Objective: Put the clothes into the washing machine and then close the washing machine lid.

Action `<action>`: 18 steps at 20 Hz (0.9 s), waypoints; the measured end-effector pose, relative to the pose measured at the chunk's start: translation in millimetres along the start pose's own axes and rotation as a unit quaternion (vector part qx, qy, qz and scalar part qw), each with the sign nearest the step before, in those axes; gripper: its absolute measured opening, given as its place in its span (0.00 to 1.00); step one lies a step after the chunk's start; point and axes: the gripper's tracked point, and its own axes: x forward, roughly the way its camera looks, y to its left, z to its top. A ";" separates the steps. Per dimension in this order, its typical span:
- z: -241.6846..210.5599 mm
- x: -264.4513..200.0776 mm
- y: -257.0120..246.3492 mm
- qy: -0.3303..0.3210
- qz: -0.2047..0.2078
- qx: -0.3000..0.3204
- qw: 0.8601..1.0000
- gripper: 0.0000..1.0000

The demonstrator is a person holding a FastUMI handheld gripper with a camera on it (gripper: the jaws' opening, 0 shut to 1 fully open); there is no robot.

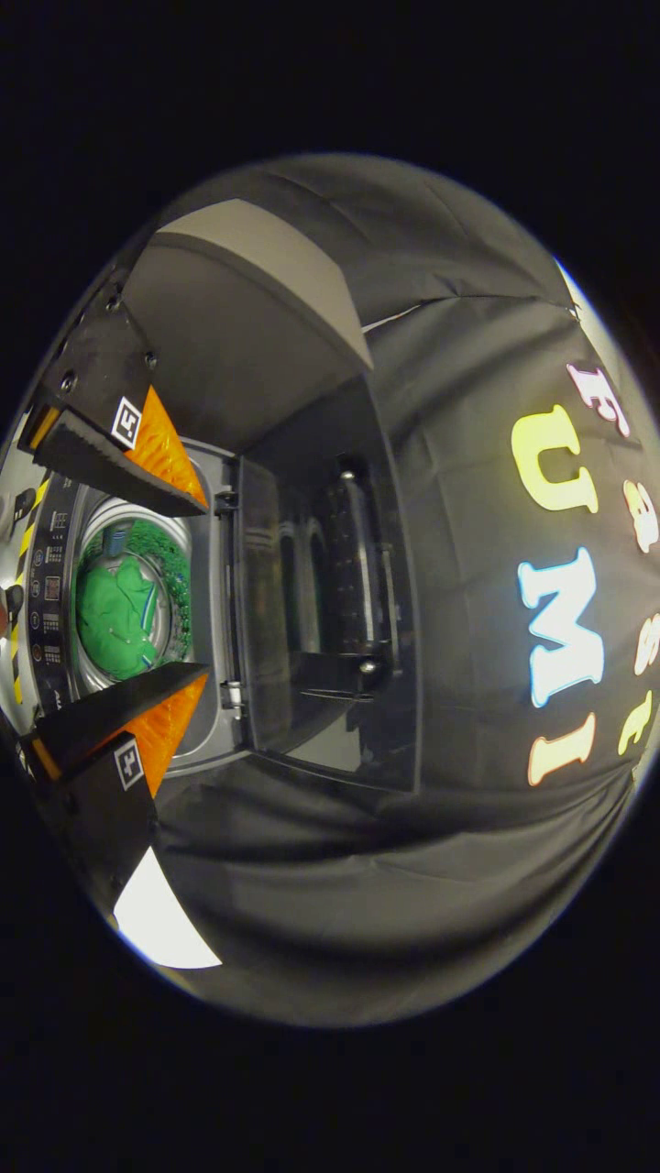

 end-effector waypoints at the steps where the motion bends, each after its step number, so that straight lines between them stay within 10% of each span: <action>1: 9.5 -3.5 2.2 -0.008 0.002 0.001 1.000 0.98; 18: 152.3 -58.0 4.9 -0.122 0.015 0.003 0.992 0.98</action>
